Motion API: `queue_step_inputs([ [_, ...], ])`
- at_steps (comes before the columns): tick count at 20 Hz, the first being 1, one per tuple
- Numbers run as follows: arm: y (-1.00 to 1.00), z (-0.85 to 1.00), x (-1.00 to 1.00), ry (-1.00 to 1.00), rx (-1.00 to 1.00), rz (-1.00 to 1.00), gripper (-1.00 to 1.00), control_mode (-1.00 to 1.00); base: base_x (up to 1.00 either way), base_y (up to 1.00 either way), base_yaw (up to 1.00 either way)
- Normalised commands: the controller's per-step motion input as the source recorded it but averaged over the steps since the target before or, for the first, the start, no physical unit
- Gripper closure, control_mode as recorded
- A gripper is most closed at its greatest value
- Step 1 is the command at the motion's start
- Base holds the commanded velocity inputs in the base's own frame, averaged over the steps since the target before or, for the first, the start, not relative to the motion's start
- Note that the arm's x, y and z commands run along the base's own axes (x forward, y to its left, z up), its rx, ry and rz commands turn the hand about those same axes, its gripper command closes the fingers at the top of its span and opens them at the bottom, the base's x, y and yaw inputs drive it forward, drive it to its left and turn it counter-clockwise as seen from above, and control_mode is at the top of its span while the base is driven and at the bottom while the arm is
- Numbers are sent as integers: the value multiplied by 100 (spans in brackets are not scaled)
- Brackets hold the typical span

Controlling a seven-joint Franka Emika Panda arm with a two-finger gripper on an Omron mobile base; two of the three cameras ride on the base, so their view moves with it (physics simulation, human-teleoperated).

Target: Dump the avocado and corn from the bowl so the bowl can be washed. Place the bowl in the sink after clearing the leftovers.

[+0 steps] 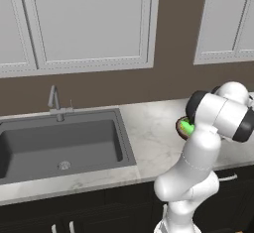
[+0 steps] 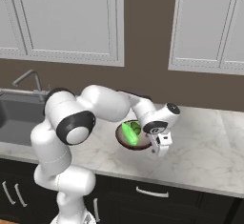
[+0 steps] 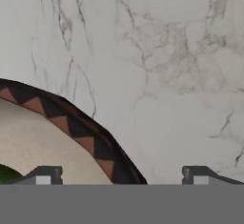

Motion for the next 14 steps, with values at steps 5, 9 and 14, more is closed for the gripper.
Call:
queue_step_inputs([
  [5,34,-11,0,0,0,0,100,-100,0,0,0],
  [9,1,0,0,0,0,0,100,-100,0,0,0],
  [14,0,0,0,0,0,0,100,-100,0,0,0],
])
